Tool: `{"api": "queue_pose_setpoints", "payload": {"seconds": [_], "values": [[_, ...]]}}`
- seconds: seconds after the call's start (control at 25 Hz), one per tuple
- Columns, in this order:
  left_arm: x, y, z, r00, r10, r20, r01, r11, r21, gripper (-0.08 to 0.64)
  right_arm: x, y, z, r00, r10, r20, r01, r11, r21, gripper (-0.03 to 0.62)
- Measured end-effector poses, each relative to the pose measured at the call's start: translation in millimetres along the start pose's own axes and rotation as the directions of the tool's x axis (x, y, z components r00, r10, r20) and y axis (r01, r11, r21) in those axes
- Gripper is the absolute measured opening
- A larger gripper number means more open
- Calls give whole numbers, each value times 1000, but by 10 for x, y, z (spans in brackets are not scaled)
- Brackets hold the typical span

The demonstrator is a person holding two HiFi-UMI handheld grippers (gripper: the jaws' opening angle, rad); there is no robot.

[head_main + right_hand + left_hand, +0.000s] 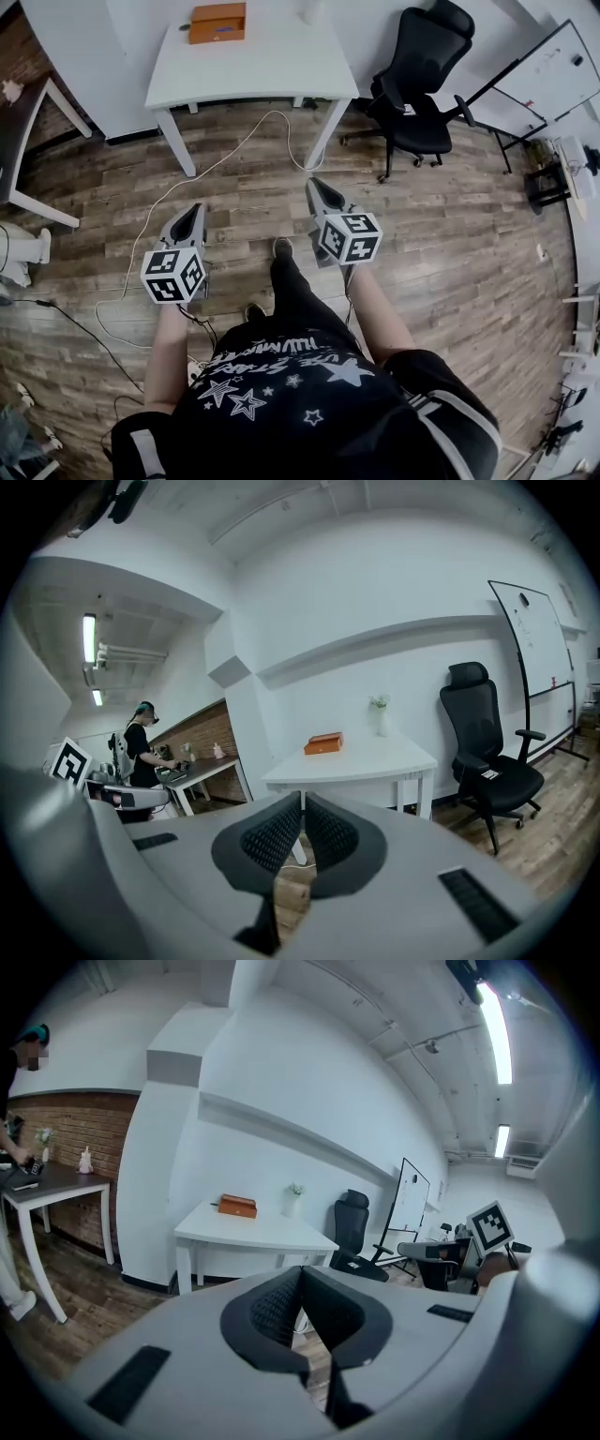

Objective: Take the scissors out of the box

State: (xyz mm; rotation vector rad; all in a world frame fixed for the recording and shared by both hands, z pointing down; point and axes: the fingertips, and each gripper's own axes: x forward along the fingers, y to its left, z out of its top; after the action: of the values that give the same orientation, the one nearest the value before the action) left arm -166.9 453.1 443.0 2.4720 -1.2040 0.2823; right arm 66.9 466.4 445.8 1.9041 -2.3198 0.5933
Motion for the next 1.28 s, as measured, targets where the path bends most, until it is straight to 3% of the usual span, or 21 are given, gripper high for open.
{"api": "queue_pose_setpoints", "payload": {"seconds": [0.32, 0.8, 1.04, 1.28], "values": [[606, 234, 261, 1000, 25, 3, -25, 1000, 11, 17, 704, -357, 284, 1000, 23, 11, -23, 1000, -12, 46], [2504, 923, 1097, 994, 106, -11, -106, 994, -26, 17, 2636, -1338, 1068, 996, 93, -11, -93, 996, 4, 46], [3286, 987, 1443, 992, 124, -24, -124, 992, -11, 17, 3285, -1876, 1381, 994, 109, -11, -109, 993, 38, 46], [3690, 1054, 1753, 987, 163, -3, -163, 986, 45, 17, 3710, -2152, 1588, 991, 134, -22, -133, 990, 41, 46]]}}
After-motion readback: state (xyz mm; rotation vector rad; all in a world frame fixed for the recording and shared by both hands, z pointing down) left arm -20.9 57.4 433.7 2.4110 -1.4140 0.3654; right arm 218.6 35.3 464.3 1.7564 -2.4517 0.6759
